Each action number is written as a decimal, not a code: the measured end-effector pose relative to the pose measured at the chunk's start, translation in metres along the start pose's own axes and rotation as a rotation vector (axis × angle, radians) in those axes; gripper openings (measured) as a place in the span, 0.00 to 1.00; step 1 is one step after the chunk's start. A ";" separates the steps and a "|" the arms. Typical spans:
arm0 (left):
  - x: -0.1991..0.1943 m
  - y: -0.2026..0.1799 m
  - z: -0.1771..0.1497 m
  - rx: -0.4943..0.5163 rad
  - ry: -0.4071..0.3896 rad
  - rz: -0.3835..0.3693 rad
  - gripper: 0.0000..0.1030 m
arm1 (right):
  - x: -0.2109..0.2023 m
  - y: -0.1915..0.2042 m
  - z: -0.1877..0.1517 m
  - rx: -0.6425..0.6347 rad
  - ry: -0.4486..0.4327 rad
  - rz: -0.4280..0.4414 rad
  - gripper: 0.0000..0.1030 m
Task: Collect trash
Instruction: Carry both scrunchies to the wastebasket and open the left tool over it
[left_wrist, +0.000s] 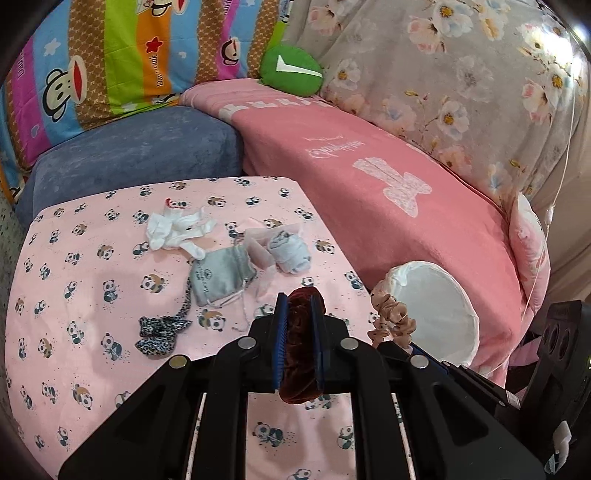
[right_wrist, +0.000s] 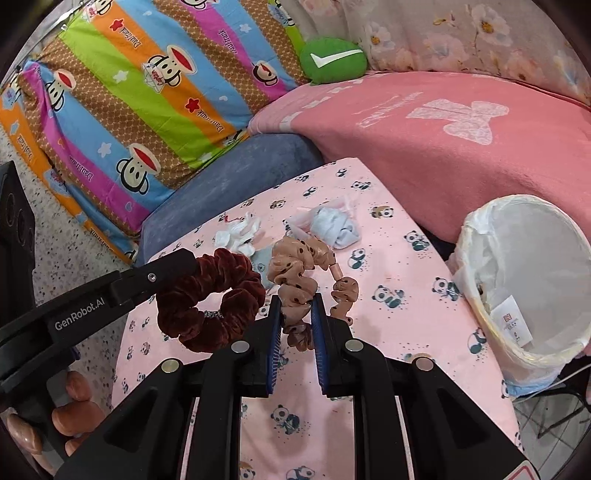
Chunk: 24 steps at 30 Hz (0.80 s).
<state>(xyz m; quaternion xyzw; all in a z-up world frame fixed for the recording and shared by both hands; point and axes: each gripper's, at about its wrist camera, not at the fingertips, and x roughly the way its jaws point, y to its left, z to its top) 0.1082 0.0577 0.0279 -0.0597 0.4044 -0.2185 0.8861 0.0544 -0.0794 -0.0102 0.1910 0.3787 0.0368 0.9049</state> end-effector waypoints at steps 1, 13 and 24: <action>0.001 -0.008 -0.001 0.011 0.000 -0.008 0.12 | -0.005 -0.005 0.000 0.004 -0.005 -0.005 0.16; 0.021 -0.090 -0.006 0.139 0.029 -0.081 0.12 | -0.049 -0.081 0.002 0.110 -0.074 -0.080 0.16; 0.049 -0.154 -0.004 0.221 0.067 -0.134 0.12 | -0.071 -0.146 0.004 0.199 -0.107 -0.143 0.16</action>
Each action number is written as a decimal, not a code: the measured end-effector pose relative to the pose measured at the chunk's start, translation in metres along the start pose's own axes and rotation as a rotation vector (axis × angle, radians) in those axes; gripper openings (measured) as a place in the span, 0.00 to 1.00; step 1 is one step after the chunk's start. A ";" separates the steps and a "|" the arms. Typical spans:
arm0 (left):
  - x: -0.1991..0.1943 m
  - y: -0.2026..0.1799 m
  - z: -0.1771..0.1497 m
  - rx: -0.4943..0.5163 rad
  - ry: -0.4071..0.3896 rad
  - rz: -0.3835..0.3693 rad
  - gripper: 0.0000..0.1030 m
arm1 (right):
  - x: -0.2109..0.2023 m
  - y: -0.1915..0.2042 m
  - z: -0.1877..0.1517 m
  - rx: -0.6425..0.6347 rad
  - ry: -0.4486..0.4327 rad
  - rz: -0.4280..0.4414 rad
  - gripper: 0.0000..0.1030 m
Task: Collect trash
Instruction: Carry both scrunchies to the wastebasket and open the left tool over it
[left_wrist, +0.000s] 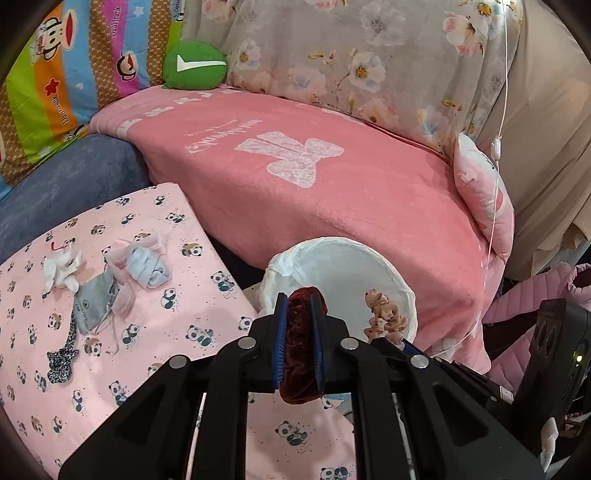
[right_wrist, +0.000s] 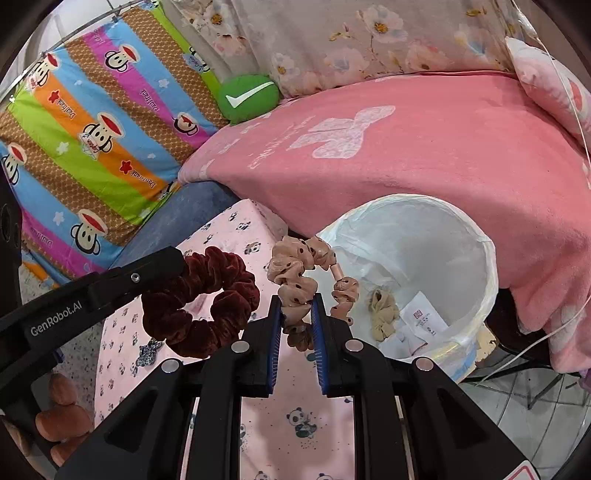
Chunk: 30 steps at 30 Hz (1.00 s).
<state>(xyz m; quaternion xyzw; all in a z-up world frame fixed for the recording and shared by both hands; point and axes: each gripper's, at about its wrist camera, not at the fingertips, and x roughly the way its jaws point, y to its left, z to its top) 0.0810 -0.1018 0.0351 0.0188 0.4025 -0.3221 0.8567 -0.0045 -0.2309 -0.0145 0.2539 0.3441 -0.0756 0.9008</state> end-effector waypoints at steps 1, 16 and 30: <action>0.004 -0.004 0.002 0.005 0.006 -0.006 0.12 | 0.000 -0.006 0.002 0.008 -0.001 -0.004 0.16; 0.055 -0.046 0.022 0.049 0.076 -0.056 0.14 | 0.016 -0.056 0.023 0.073 -0.004 -0.055 0.18; 0.051 -0.021 0.018 0.006 0.042 0.037 0.62 | 0.022 -0.053 0.024 0.063 -0.013 -0.087 0.30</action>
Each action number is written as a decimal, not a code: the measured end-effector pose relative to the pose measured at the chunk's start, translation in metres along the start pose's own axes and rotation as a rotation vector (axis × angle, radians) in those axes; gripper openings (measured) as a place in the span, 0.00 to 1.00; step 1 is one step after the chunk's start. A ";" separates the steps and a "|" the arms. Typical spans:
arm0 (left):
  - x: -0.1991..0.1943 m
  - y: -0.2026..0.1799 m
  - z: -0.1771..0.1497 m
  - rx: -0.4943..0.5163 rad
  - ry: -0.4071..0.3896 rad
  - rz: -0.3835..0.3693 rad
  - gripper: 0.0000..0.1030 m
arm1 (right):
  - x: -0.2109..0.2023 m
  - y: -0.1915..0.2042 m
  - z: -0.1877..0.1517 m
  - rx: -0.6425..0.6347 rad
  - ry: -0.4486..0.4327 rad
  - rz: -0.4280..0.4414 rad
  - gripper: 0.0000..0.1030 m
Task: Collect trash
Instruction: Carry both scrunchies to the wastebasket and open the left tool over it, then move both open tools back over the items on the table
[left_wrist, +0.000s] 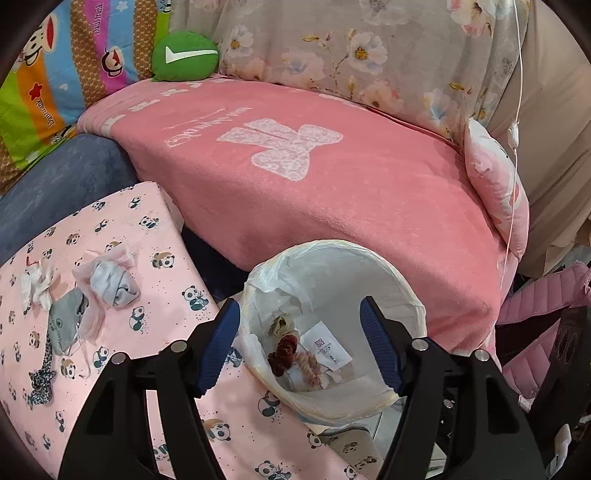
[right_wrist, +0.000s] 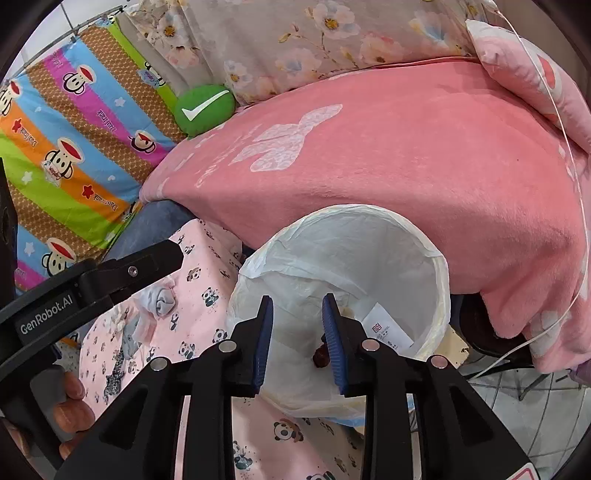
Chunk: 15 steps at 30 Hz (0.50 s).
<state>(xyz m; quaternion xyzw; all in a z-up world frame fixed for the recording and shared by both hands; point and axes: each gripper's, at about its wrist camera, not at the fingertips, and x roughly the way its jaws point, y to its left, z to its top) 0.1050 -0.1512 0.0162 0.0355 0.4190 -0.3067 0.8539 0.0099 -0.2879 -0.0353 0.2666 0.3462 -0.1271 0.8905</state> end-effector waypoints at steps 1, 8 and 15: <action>-0.001 0.003 -0.001 -0.005 -0.001 0.005 0.62 | -0.001 0.002 -0.001 -0.003 -0.001 0.000 0.30; -0.014 0.023 -0.012 -0.045 -0.005 0.030 0.62 | -0.006 0.018 -0.011 -0.039 0.006 -0.001 0.35; -0.028 0.043 -0.027 -0.076 -0.010 0.064 0.62 | -0.013 0.037 -0.022 -0.066 0.015 0.014 0.37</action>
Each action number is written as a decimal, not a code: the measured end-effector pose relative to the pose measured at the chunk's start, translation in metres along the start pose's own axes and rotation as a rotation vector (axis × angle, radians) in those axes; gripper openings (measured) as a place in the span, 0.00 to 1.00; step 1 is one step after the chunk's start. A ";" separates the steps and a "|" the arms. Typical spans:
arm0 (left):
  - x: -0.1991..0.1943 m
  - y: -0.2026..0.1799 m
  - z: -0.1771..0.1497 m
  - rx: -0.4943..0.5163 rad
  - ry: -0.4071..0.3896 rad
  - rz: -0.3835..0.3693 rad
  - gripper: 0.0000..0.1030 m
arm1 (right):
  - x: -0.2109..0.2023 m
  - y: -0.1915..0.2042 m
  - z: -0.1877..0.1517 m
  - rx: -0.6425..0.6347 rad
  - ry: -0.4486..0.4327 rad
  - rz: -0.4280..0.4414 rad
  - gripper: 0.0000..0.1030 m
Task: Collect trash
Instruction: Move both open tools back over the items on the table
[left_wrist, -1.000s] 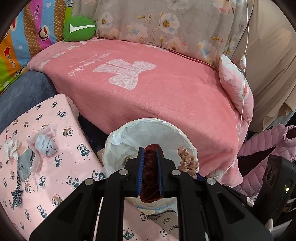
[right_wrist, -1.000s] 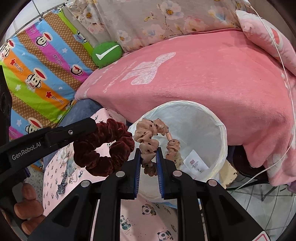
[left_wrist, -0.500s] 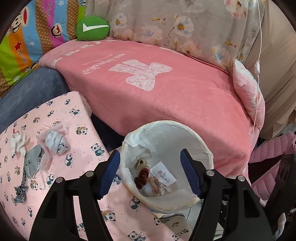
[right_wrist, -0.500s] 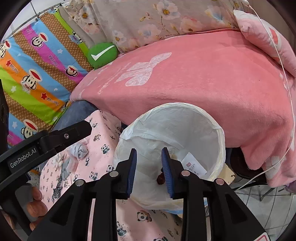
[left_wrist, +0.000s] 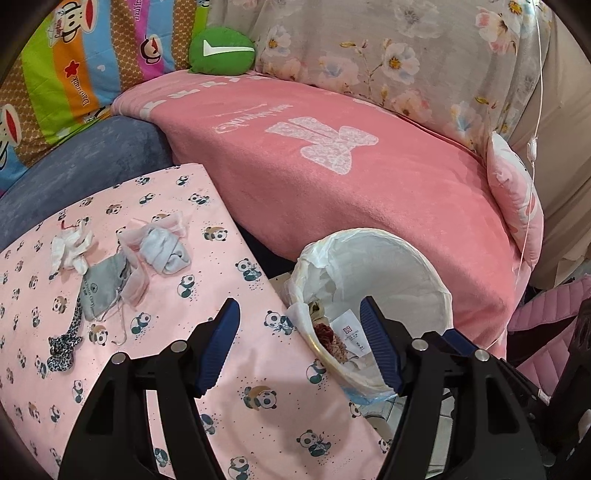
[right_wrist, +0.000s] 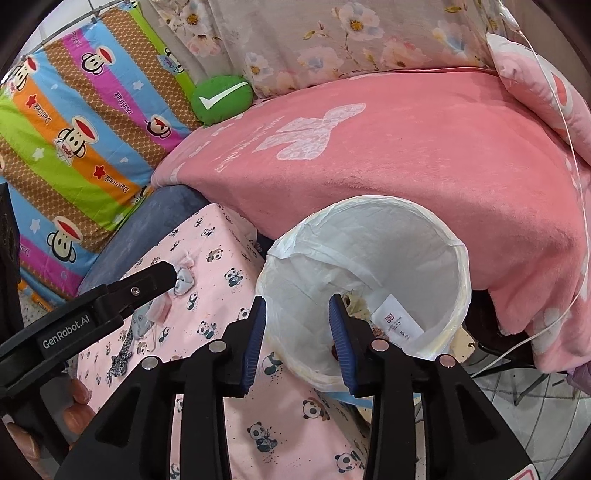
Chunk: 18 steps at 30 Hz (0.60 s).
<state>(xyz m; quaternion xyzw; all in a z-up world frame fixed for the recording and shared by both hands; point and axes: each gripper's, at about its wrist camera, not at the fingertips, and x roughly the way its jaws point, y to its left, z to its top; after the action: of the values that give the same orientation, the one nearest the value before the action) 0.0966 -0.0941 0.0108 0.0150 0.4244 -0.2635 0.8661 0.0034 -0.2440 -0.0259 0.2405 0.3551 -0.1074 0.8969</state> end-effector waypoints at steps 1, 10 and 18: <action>-0.002 0.004 -0.002 -0.007 -0.002 0.006 0.62 | -0.001 0.004 -0.002 -0.006 0.001 0.004 0.38; -0.015 0.041 -0.017 -0.072 0.005 0.036 0.62 | -0.005 0.040 -0.019 -0.069 0.022 0.031 0.40; -0.028 0.085 -0.031 -0.145 0.000 0.083 0.66 | 0.000 0.075 -0.033 -0.124 0.049 0.052 0.40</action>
<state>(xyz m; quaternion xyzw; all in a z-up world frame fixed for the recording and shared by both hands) 0.0998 -0.0012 -0.0048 -0.0303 0.4416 -0.1961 0.8750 0.0107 -0.1630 -0.0201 0.1963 0.3767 -0.0558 0.9036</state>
